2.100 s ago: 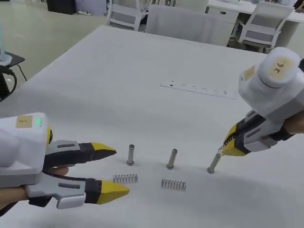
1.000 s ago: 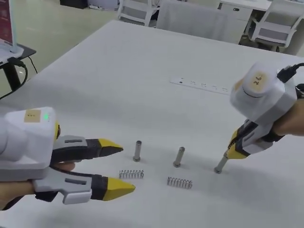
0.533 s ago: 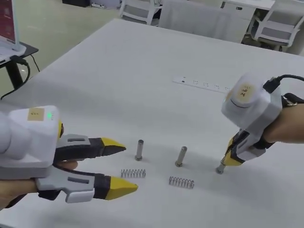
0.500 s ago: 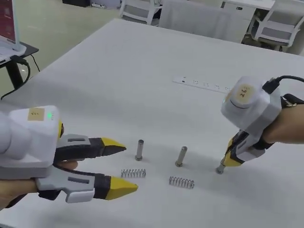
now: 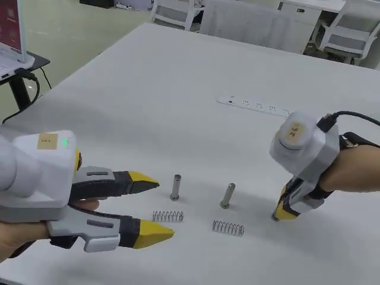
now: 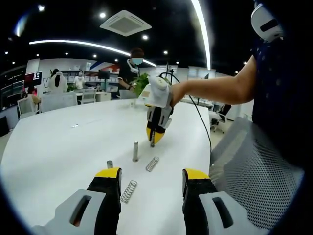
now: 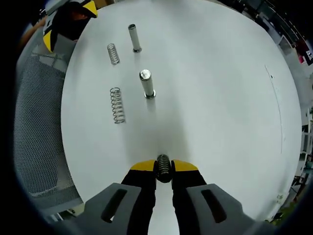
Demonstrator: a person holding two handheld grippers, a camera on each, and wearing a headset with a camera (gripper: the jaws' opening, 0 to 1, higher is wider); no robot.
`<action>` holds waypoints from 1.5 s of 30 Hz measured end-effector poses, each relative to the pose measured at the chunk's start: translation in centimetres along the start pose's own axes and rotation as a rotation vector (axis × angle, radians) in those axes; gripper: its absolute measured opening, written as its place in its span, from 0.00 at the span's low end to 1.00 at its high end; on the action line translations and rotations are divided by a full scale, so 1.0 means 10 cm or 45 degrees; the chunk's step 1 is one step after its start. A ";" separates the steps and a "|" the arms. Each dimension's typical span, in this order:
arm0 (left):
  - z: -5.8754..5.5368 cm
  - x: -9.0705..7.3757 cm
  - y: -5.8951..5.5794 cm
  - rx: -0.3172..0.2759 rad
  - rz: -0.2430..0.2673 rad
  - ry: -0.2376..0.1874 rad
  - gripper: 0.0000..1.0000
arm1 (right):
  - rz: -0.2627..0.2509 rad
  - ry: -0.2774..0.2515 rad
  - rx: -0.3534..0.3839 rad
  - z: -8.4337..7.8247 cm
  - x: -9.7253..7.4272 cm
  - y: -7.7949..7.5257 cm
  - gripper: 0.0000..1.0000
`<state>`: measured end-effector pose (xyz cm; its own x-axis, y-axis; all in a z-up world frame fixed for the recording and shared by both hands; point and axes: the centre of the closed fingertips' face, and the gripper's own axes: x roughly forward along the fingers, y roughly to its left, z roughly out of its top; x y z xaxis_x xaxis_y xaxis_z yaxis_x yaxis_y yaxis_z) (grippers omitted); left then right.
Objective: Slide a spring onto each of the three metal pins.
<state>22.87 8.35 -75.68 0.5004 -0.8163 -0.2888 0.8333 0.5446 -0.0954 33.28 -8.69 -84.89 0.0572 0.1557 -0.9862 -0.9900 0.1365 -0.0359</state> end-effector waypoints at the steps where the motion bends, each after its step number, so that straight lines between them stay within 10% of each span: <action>1: 0.00 0.00 0.00 -0.001 0.000 0.000 0.44 | -0.001 -0.003 0.000 0.01 0.00 -0.01 0.09; 25: 0.00 0.02 -0.02 0.003 -0.011 0.000 0.44 | -0.026 -0.047 -0.048 0.10 -0.09 0.05 0.25; 45: -0.01 0.01 -0.03 0.006 -0.011 0.006 0.44 | -0.019 -0.139 -0.179 0.54 -0.27 0.38 0.23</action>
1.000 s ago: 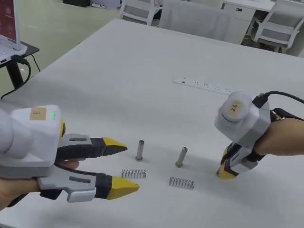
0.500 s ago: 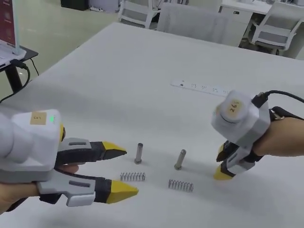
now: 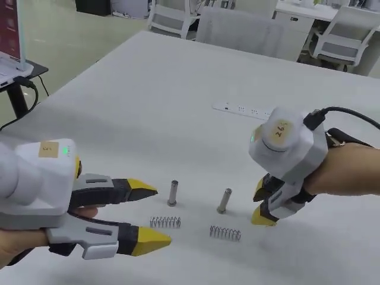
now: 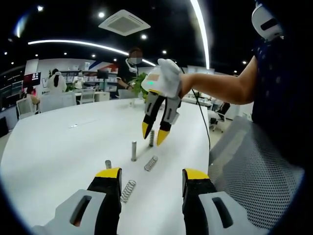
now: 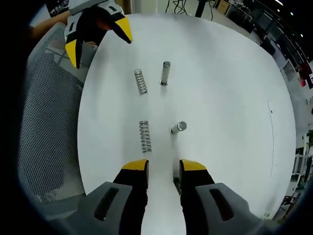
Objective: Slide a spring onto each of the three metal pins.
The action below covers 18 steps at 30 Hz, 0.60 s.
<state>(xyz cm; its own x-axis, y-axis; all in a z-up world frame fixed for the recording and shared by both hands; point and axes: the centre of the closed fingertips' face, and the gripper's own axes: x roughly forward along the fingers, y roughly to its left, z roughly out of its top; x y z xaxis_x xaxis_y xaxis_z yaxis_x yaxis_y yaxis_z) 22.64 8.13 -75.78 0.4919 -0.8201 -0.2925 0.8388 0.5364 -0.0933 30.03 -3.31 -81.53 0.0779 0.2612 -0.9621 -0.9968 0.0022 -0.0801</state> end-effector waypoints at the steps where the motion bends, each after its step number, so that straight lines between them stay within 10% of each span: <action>1: 0.00 0.00 0.00 0.001 0.000 0.000 0.44 | 0.002 -0.002 -0.006 0.02 0.01 0.02 0.23; 18: 0.02 0.00 0.01 0.007 0.004 -0.006 0.44 | 0.077 0.015 -0.084 0.12 0.28 0.24 0.18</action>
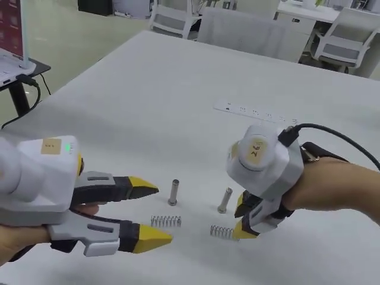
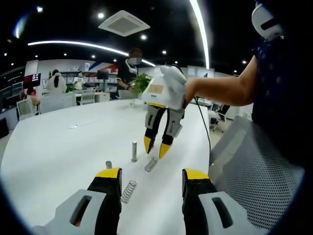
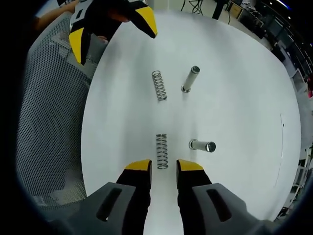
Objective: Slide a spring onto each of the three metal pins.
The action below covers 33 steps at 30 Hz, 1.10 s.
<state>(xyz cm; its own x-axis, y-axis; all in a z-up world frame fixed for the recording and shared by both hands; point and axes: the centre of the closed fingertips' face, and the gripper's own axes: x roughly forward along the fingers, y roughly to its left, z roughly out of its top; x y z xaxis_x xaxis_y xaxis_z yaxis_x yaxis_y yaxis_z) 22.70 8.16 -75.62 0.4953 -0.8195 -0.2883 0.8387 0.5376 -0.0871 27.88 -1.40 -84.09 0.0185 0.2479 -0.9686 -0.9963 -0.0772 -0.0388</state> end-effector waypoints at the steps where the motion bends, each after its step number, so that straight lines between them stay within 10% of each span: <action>1: 0.00 0.00 0.00 0.000 0.000 -0.001 0.44 | 0.002 -0.001 0.001 0.00 0.01 0.00 0.18; 33: -0.01 0.02 0.00 0.003 -0.012 0.013 0.43 | 0.008 0.028 0.021 -0.10 0.20 0.02 0.08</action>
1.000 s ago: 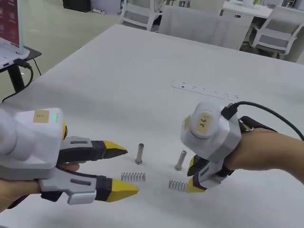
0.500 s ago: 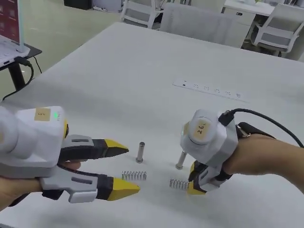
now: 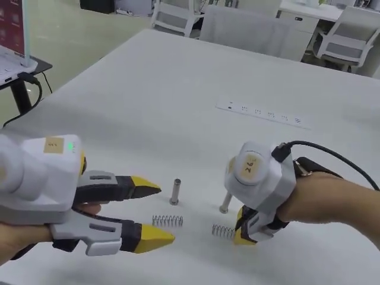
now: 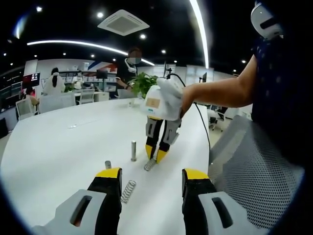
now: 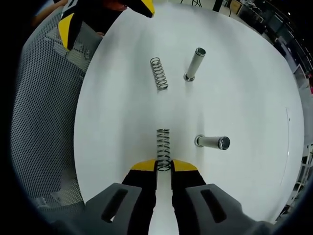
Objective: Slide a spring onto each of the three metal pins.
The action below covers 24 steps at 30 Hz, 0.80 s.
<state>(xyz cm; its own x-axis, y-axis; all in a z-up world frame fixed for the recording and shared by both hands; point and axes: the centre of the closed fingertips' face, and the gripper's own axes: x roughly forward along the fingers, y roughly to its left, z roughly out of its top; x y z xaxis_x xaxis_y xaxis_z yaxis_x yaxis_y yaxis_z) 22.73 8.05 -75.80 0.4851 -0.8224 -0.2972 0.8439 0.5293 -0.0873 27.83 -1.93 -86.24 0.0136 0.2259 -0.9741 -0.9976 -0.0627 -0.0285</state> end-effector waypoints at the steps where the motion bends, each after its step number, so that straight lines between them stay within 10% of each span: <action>1: 0.00 0.00 0.00 0.001 -0.001 0.001 0.43 | -0.001 -0.002 0.002 0.00 0.00 0.00 0.08; 24: 0.01 0.04 -0.05 0.052 -0.059 0.055 0.42 | 0.016 -0.114 -0.012 0.36 -0.51 0.20 0.08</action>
<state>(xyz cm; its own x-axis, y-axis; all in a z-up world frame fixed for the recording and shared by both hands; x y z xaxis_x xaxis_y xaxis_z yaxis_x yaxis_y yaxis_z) 22.52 7.42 -75.78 0.4355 -0.8358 -0.3343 0.8744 0.4810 -0.0634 25.49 0.25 -80.57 -0.0057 0.3107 -0.9505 -0.9970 -0.0751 -0.0186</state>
